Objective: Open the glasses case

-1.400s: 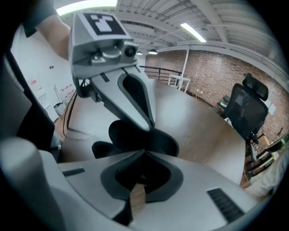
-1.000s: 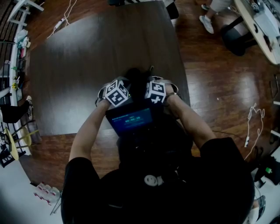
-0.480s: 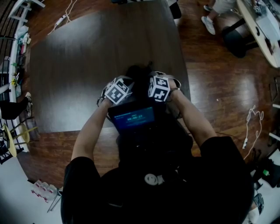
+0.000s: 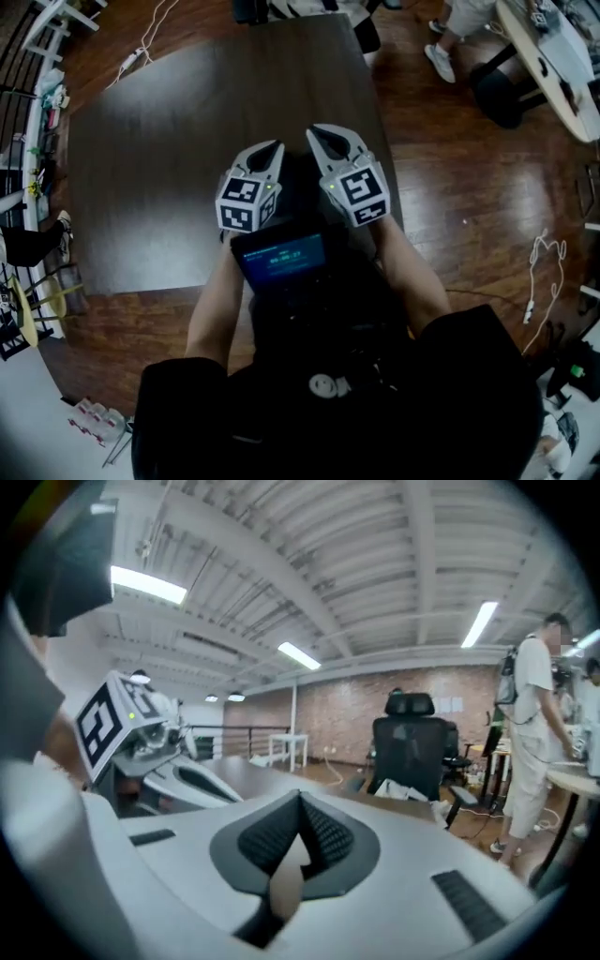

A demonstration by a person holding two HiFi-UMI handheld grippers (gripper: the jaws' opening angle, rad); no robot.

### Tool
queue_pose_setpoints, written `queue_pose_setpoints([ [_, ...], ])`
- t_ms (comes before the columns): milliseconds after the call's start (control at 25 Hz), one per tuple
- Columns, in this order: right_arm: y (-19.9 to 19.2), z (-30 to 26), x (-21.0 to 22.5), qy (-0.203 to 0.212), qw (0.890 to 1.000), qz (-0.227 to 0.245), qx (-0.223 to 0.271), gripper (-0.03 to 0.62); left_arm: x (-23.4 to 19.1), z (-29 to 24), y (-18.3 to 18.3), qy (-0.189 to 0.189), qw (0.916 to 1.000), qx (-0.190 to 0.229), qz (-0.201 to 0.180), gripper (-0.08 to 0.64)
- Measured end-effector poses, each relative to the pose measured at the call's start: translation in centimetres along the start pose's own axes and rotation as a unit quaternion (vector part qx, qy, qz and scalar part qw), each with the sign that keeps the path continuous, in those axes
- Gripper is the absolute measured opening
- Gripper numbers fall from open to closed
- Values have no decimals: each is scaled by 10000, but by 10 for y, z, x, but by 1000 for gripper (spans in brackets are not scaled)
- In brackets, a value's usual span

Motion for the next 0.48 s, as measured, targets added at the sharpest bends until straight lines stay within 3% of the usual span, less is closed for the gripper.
queue_pose_setpoints([
  [120,26,15,7,-756,9943,-285,701,8,3,8,36,866,9931,785,-9,0],
  [280,7,20,17,-1847,9812,-393,402,8,-12,15,33,2429,9669,773,-97,0],
  [360,0,35,16,-2057,9772,-417,314,11,-2,17,25,2717,9601,666,11,0],
  [480,-2,53,20,-2109,9760,-442,313,11,19,14,20,2602,9632,666,123,0],
])
Point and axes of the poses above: the fingertips, and each gripper's own axes: z backward along the fingers, x to its right, y out of its top, the point moved 1 cm from there along z, backward along the fingers, and after that the axes turned 3 degrees about x, right-handed, at the moved point
